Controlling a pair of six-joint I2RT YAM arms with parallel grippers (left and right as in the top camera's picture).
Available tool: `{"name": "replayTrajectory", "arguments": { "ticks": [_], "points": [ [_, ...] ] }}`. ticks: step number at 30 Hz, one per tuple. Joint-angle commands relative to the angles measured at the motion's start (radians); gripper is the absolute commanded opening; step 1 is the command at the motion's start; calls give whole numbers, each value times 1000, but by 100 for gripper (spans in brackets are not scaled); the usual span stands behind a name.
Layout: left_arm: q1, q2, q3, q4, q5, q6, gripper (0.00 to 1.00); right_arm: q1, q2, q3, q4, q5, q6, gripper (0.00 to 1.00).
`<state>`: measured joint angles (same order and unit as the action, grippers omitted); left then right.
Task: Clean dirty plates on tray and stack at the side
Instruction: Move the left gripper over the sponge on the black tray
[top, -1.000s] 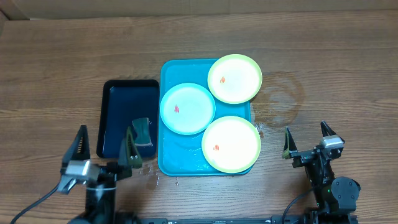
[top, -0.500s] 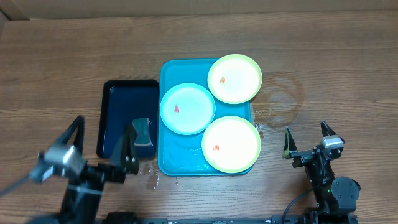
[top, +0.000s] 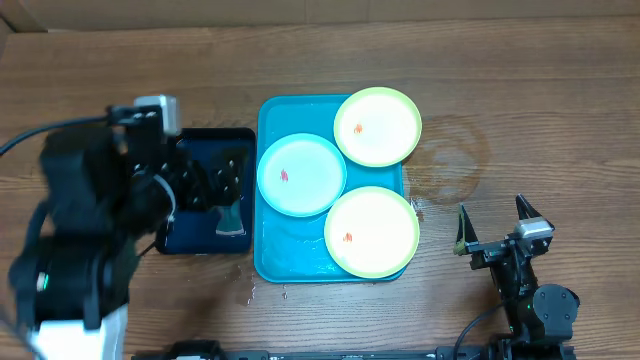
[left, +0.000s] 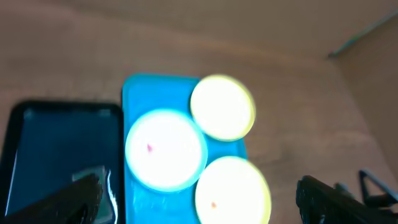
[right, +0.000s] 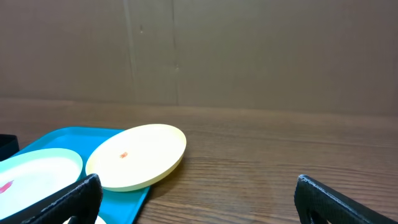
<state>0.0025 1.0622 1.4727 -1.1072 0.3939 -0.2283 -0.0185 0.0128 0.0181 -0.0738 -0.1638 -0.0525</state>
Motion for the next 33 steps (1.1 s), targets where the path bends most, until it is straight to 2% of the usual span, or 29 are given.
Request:
{"name": "replayTrajectory", "arguments": {
  "ticks": [1,2,3,5,11,23,26,33],
  "points": [
    [4,80,21,-72,0,116,70,-3,-6,-10,5,10,-1,100],
    [4,105,21,-99,-14,124,41,-2,-6,-10,5,10,-1,100],
    [4,122,21,-116,-27,124,17,-2,-6,-10,5,10,-1,100],
    [4,163,21,-158,-43,124,4,-2,-6,-10,4,10,-1,100],
    [4,243,20,-252,-136,124,4,-2,-6,-10,4,10,-1,100],
    [4,245,-11,-250,-271,103,4,-2,-6,-10,5,10,-1,100],
    [4,245,-65,-246,-337,63,4,-3,-6,-10,5,10,-1,100],
    [4,245,-247,-147,-338,10,4,-3,-6,-10,5,10,-1,100]
  ]
}}
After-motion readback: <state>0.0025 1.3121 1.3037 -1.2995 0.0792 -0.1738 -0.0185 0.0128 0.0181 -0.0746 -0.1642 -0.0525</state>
